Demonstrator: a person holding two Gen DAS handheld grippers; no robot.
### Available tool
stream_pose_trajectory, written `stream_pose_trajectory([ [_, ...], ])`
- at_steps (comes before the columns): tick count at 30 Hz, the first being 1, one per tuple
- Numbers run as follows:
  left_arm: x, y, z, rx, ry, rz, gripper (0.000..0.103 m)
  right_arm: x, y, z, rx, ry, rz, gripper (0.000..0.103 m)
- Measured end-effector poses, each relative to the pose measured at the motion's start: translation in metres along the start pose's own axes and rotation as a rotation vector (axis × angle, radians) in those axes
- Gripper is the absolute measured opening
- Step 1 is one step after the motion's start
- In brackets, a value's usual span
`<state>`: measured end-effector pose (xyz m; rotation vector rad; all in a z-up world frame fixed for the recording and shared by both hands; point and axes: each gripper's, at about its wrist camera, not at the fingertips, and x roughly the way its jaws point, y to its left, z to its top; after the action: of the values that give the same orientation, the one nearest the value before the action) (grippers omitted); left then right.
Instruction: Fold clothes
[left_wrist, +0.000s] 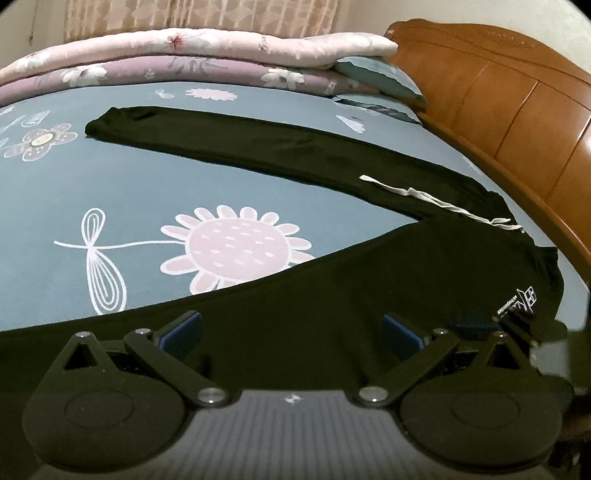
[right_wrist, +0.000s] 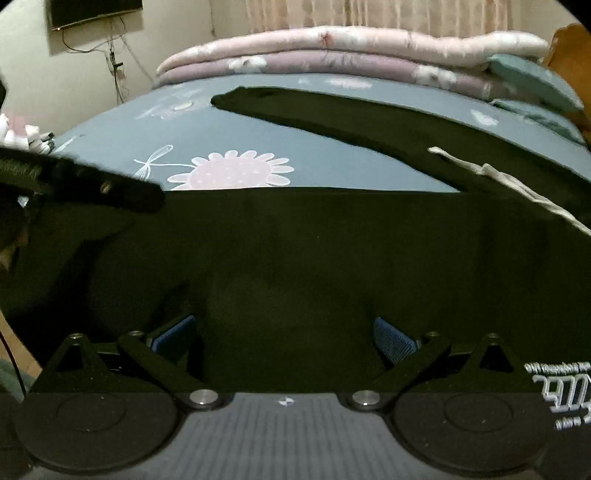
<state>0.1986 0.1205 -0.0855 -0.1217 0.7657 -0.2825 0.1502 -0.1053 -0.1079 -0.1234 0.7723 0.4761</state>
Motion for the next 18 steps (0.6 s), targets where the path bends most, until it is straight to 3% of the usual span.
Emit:
stream_pose_trajectory([
  [5,0.000,-0.003,0.000,0.004,-0.003,-0.007,0.102,-0.035,0.020,-0.027,-0.038,0.011,0.033,0.103],
  [10,0.006,-0.010,-0.003,0.018,0.014,-0.006,0.102,-0.058,0.011,-0.026,-0.033,-0.087,-0.061,0.103],
  [13,0.011,-0.018,-0.006,0.043,0.033,-0.004,0.102,-0.059,-0.013,-0.027,0.033,-0.096,-0.108,0.103],
  [18,0.022,-0.039,-0.002,0.087,0.046,-0.018,0.102,-0.054,-0.052,-0.043,0.193,-0.035,-0.149,0.103],
])
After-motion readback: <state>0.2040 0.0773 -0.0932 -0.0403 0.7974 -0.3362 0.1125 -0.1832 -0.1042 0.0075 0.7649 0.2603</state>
